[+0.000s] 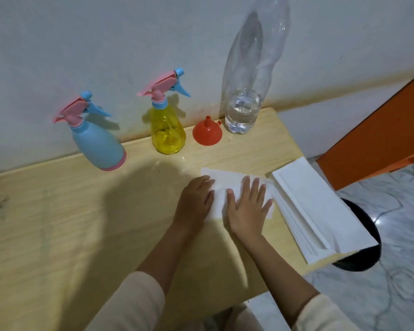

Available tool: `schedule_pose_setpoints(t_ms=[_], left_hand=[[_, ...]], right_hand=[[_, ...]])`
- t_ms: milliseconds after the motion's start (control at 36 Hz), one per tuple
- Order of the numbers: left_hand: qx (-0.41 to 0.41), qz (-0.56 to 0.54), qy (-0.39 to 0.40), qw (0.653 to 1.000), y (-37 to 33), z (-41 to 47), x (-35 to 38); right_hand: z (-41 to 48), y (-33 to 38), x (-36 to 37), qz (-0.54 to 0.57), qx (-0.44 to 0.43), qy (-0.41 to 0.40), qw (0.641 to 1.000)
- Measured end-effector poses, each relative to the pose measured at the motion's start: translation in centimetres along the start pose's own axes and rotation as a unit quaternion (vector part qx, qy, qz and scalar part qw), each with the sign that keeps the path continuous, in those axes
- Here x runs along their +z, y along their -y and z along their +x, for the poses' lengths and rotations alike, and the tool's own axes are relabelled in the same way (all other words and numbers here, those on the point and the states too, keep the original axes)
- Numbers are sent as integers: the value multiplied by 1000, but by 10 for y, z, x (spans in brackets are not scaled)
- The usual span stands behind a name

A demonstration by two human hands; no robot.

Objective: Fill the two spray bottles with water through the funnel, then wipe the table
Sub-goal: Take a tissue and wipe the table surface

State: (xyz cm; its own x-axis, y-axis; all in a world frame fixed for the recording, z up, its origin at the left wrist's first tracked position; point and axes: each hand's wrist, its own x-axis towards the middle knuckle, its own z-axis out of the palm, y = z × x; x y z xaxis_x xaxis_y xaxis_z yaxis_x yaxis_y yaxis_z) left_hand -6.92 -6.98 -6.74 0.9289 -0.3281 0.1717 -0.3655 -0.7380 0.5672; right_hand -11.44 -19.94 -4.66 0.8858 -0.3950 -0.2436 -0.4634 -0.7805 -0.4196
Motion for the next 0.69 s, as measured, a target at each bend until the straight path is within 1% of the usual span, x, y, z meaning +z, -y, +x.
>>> schedule_pose_setpoints(t_ms=[56,139,250,333,500,583,694], left_hand=[[5,25,-3,1000,9,-8,-1],[-20,61,-3,998,28,-20,-5],[-82,97,-15,992,51,-33,-19],[-108,107,-19,988,64,-38,-31],[-142,117,-24,983,82,-55,-48],[-158,125,-39,979,84,-65,-53],[-178,136,-38,974,85,-76,-57]], right_hand=[[9,7,3,20,1,-16,1000],[24,16,11,33,-27,-29,999],[42,31,20,2,-79,-17,997],[48,50,30,-34,-132,-4,991],[28,90,60,-86,-260,24,961],[22,93,65,-104,-302,38,947],[24,88,62,-107,-352,53,928]])
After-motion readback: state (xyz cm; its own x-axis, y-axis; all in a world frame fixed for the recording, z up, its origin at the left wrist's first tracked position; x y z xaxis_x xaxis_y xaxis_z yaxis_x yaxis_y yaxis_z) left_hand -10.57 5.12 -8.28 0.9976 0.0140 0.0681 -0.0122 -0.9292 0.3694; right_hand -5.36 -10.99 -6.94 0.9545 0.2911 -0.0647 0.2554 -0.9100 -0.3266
